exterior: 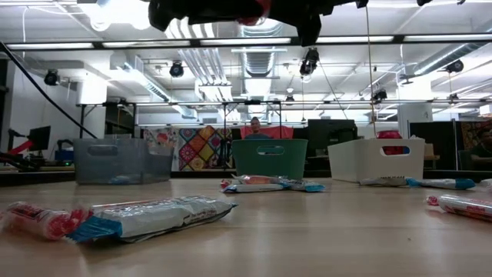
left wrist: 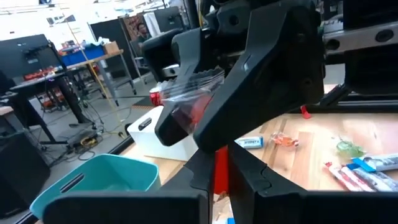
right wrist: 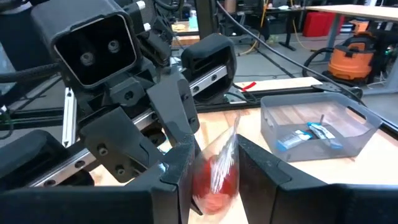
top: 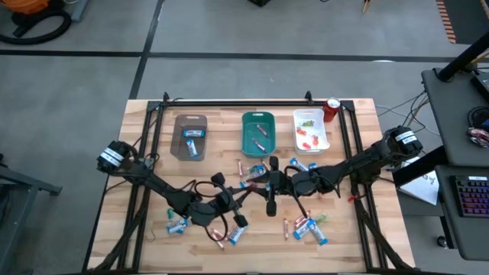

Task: Sort candy
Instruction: Put the red gummy into the white bin

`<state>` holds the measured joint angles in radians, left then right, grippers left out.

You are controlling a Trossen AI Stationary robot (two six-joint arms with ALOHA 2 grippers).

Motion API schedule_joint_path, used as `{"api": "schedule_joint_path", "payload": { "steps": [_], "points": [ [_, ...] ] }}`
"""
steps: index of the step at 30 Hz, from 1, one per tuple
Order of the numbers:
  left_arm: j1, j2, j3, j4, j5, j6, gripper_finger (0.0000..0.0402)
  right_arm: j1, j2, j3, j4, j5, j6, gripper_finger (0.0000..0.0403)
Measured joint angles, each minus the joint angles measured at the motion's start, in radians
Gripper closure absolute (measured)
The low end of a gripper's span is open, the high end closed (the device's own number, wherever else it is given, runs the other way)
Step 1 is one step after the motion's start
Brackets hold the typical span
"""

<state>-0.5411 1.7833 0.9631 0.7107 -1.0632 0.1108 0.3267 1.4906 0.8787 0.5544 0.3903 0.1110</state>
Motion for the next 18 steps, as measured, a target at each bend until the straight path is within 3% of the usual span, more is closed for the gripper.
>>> {"api": "schedule_joint_path", "payload": {
  "steps": [6,10,14,18],
  "points": [
    [0.0,0.0,-0.007,-0.004,-0.016,-0.022,0.0393,0.002,0.0,0.0,-0.002,0.0,0.0,0.0312],
    [-0.001,0.0,-0.008,-0.004,-0.035,-0.029,0.0388,0.002,0.0,0.0,0.0,0.0,-0.001,0.0343],
    [-0.001,0.0,-0.008,-0.005,-0.035,-0.03,0.0366,0.002,0.0,0.0,-0.001,-0.001,-0.009,0.0384],
    [-0.001,-0.002,-0.008,-0.008,-0.036,-0.046,0.0325,-0.001,0.0,0.0,-0.002,0.0,-0.008,0.0388]
  ]
}}
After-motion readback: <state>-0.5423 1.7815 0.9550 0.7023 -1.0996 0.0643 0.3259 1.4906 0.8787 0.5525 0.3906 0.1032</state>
